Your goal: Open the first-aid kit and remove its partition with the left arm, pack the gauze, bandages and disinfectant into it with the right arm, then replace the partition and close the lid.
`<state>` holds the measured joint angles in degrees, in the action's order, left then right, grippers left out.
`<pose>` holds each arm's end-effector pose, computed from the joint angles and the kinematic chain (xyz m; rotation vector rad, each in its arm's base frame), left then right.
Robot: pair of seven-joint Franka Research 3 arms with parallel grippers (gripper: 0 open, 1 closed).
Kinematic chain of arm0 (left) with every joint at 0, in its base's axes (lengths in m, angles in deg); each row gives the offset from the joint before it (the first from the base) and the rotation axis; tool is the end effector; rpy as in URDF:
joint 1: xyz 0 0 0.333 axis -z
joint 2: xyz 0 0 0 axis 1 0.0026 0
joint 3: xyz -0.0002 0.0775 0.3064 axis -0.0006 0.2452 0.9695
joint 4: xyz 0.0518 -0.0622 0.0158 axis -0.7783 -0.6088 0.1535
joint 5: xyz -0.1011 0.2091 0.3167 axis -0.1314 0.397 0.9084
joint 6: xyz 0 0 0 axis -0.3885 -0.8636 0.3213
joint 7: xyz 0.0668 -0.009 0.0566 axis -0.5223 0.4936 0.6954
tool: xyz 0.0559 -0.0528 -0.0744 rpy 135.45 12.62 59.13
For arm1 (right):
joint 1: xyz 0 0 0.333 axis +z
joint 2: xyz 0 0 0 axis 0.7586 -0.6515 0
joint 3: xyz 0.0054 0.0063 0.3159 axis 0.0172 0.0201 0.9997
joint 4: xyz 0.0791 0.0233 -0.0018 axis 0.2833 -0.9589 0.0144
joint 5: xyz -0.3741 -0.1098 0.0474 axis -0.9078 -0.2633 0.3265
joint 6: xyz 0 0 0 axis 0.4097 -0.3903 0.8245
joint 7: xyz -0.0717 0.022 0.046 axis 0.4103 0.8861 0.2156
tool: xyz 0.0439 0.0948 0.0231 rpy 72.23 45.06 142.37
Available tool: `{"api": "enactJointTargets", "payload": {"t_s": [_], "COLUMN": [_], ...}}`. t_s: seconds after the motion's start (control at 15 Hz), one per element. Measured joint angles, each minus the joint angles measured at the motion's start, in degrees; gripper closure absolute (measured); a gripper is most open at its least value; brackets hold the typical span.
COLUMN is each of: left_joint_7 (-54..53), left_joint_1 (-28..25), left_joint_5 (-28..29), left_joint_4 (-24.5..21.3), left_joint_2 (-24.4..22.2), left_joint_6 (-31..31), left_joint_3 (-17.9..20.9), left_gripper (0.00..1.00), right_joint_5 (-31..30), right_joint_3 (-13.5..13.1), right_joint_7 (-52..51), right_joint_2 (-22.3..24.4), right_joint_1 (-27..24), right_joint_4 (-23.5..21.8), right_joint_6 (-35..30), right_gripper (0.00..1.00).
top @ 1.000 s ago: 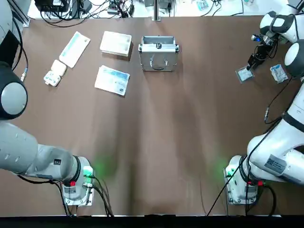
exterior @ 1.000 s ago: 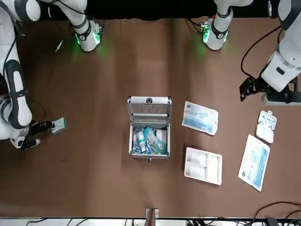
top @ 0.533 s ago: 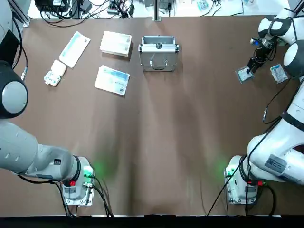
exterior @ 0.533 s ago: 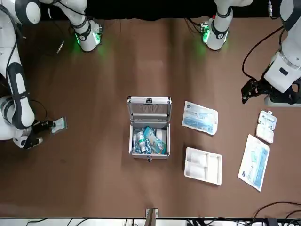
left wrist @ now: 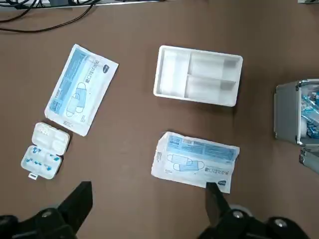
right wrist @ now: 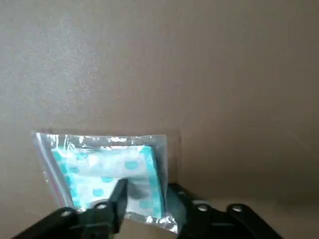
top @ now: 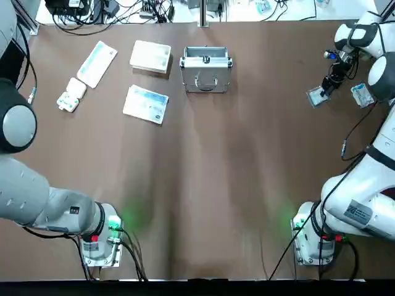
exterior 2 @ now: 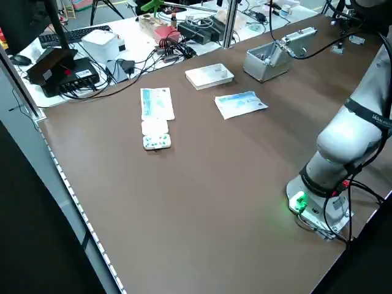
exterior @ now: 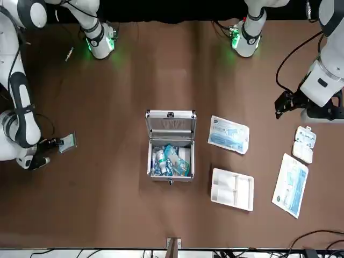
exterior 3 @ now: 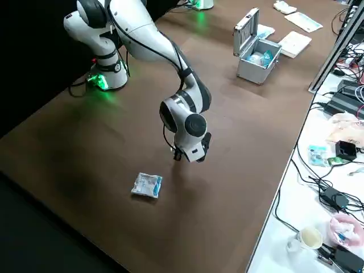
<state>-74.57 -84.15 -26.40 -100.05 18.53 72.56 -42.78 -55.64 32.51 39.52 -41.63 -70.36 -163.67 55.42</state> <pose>0.5851 -0.0950 0.6124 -3.1173 0.0910 -0.1839 0.6073 -0.2325 0.1646 -2.8450 -0.3899 0.4298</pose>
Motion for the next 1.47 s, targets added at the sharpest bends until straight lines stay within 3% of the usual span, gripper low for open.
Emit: {"api": "enactJointTargets", "payload": {"t_s": [0.07,0.13,0.2,0.33,0.4,0.6,0.93,1.47], "left_joint_7": [0.0,0.0,0.0,-0.1,-0.2,-0.4,-0.4,-0.4], "left_joint_1": [0.0,0.0,0.0,0.0,0.0,0.3,0.4,0.1], "left_joint_5": [0.0,0.0,0.0,0.0,0.0,0.0,0.0,0.0], "left_joint_4": [0.0,0.0,0.0,0.0,0.0,0.0,0.0,0.1], "left_joint_2": [0.0,0.0,0.0,0.1,0.1,0.2,0.3,0.4], "left_joint_6": [0.0,0.0,0.0,0.0,0.0,0.0,0.1,0.4], "left_joint_3": [0.0,0.0,0.0,0.0,0.0,-0.2,-0.4,-0.3], "left_gripper": [0.00,0.00,0.00,0.00,0.00,0.00,0.00,0.00], "right_joint_5": [0.0,0.0,0.0,0.0,0.0,0.0,0.4,13.7], "right_joint_3": [0.1,0.1,0.2,0.4,0.5,1.0,2.0,5.8], "right_joint_7": [0.0,0.0,0.1,0.1,0.1,3.3,20.9,52.2], "right_joint_2": [-0.1,-0.1,-0.1,-0.1,-0.1,0.2,3.1,10.6], "right_joint_1": [0.0,0.1,0.2,0.3,0.3,1.6,9.9,20.7], "right_joint_4": [0.0,0.0,0.0,0.2,0.6,2.9,8.1,11.3], "right_joint_6": [-0.1,-0.1,-0.3,-0.9,-1.8,-5.2,-13.9,-16.2], "right_gripper": [0.65,0.65,0.82,0.86,0.95,0.99,0.99,0.99]}}
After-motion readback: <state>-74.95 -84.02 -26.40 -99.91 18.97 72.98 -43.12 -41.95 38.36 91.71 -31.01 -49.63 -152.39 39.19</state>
